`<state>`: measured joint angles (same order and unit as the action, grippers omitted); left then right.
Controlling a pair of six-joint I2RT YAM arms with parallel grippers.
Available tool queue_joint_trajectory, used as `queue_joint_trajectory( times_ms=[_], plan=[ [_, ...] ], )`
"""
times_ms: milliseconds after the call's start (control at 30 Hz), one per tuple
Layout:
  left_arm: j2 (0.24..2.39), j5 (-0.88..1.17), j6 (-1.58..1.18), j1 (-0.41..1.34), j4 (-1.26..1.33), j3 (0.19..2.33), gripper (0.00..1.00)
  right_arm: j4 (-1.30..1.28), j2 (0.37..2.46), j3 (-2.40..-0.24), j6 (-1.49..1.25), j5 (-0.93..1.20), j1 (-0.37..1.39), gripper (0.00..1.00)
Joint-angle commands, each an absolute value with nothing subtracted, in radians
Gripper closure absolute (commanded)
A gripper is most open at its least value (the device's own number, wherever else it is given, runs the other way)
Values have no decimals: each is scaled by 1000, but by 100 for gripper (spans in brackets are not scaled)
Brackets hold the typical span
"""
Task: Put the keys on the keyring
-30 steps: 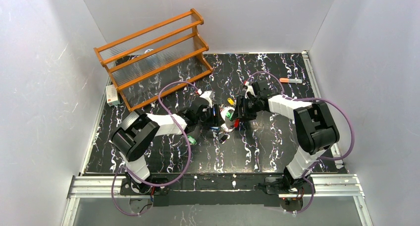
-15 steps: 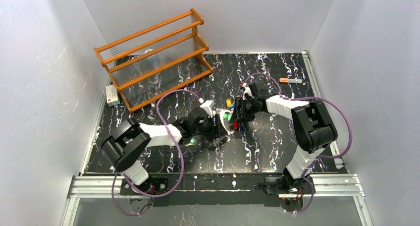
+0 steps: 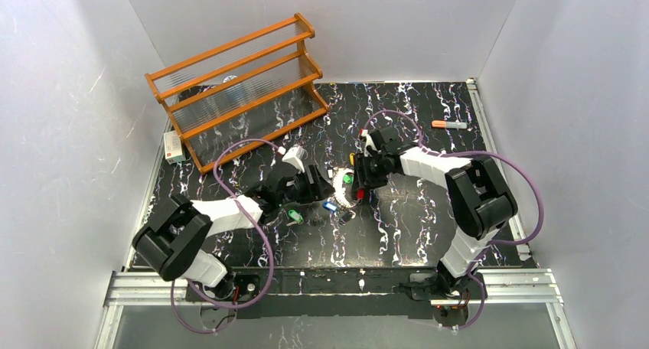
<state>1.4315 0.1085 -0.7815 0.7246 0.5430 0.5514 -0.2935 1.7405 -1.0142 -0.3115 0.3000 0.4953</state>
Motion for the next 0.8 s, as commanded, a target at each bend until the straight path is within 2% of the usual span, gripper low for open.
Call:
queue_joint_trajectory(
  times_ms=[0,300,433,600,767],
  plan=[
    [1493,144,-840,684,565,525,39,-330,1700,-1068,-276,174,562,44],
    [1547,234,-857,701,641,500,48,-308,1671,-1061,-295,155,580,42],
    [1513,242,-804,709,634,507,48,-282,1651,-1040,-322,163,578,40],
    [1461,68,-727,691,393,608,37,-267,1630,-1007,-360,204,562,37],
    [1550,72,-679,630,215,765,35,-207,1601,-935,-410,310,508,36]
  ],
)
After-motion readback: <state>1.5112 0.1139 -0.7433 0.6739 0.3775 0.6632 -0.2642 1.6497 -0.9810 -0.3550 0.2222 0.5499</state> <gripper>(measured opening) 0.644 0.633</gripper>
